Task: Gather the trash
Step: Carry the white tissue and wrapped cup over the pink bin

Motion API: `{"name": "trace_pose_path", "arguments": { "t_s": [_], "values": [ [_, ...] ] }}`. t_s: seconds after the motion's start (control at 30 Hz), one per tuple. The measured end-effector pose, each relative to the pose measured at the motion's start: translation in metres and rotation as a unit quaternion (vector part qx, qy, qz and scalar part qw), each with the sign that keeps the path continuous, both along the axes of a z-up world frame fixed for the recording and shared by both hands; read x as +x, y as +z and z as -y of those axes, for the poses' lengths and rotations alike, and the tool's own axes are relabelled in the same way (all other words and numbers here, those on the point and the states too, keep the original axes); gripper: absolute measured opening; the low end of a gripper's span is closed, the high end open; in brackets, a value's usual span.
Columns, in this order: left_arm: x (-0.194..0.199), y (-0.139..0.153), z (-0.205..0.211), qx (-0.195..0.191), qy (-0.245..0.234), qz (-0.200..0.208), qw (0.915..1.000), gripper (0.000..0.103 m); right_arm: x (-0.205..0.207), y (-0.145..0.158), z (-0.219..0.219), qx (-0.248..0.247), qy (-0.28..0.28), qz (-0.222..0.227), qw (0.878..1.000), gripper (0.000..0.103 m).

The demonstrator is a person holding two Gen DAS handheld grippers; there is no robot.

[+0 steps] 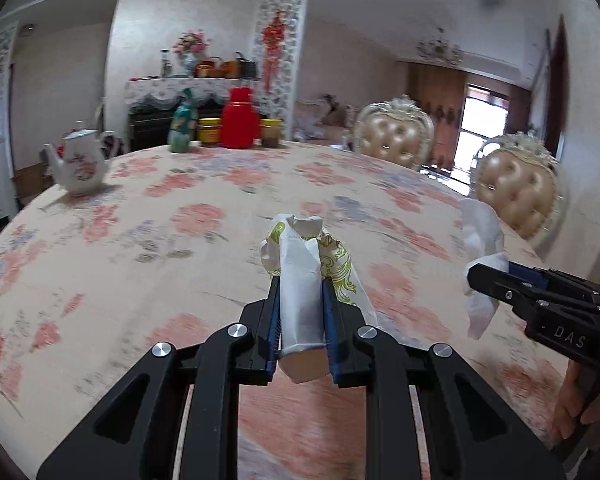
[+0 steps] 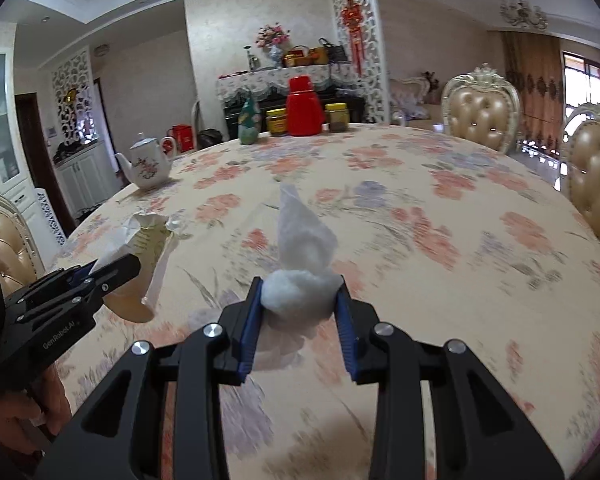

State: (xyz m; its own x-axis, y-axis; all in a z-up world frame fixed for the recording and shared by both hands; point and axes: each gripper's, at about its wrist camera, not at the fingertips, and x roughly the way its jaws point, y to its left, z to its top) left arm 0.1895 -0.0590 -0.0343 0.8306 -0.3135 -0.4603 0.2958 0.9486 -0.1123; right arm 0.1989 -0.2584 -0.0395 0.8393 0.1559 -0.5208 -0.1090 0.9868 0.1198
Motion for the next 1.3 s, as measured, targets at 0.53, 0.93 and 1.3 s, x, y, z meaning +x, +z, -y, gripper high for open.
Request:
{"name": "trace_pose_path", "arguments": {
  "t_s": [0.53, 0.93, 1.3],
  "values": [
    [-0.033, 0.000, 0.082, 0.003, -0.130, -0.002, 0.9915, 0.019, -0.081, -0.009, 0.073, 0.000, -0.106, 0.013, 0.994, 0.034],
    [-0.052, 0.007, 0.160, 0.020, -0.236, 0.001, 0.9715, 0.019, -0.124, -0.004, 0.133, -0.004, -0.190, 0.023, 0.981, 0.034],
    [-0.070, 0.014, 0.233, 0.023, -0.328, -0.002, 0.9444, 0.019, -0.176, -0.001, 0.195, -0.007, -0.277, 0.028, 0.961, 0.035]
  ]
}}
